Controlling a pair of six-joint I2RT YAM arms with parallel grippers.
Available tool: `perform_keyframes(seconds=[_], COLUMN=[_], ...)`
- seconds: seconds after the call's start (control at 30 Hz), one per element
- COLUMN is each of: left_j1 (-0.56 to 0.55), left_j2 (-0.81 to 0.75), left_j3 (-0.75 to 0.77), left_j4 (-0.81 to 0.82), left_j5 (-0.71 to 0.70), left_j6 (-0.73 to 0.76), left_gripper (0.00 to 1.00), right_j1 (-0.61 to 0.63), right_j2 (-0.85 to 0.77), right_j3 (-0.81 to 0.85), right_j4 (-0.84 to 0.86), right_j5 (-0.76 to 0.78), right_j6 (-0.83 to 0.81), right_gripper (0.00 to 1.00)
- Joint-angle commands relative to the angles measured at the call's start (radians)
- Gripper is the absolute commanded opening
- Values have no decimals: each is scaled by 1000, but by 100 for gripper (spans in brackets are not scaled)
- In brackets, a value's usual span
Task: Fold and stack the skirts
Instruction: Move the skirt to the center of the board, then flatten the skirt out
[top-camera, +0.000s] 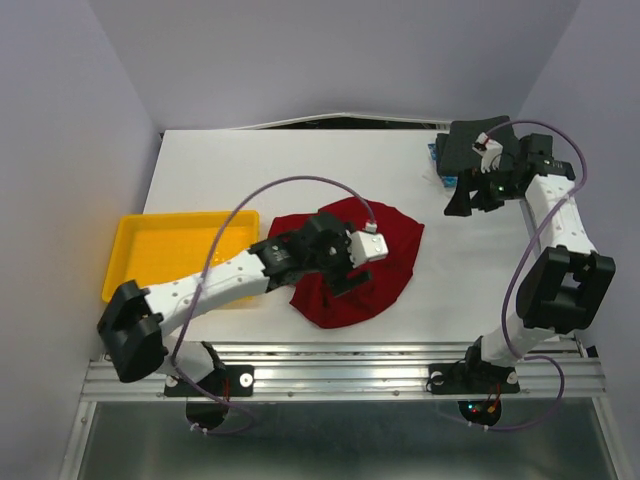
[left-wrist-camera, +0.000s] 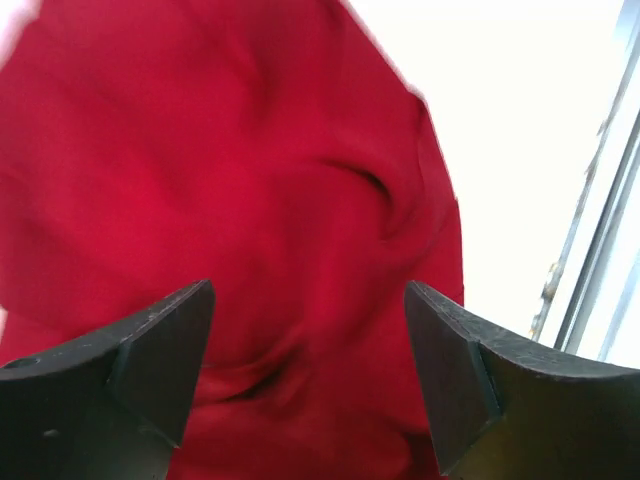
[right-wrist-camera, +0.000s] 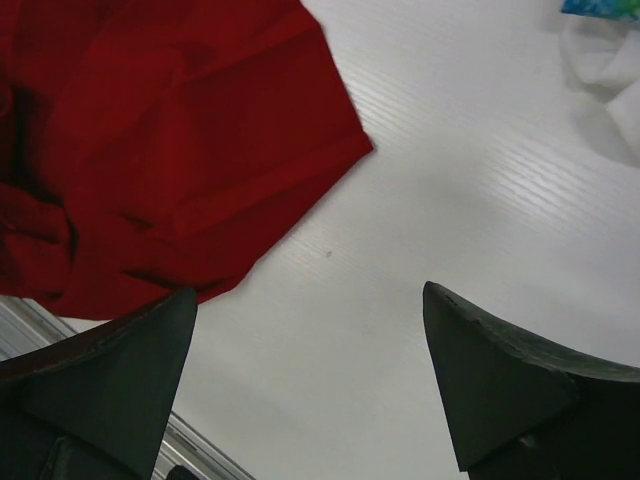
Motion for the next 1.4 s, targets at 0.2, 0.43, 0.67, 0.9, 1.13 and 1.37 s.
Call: perform_keyframes(seconds=[0.2, 0.43, 0.67, 0.9, 1.13, 1.37], left_j1=[415, 416, 416, 416, 433, 513], left_j2=[-192, -197, -125, -51, -114, -315], left_j3=[163, 97, 44, 74, 52, -21], left_j4=[-369, -403, -296, -276, -258, -287], left_j5=[411, 355, 286, 391, 437, 359], left_j6=[295, 455, 515, 449, 408, 385], left_gripper=[86, 86, 87, 77, 6, 0], right_j1=[258, 519, 612, 644, 644, 633], right_j2=[-59, -149, -111, -138, -198, -298], right_j3=[-140, -329, -425, -507, -524, -543], right_j4=[-50, 147, 310, 482, 482, 479], right_j5=[-99, 6, -3, -19, 44, 145], right_j6=[-157, -126, 5, 111, 105, 107], right_gripper=[89, 81, 89, 63, 30, 1])
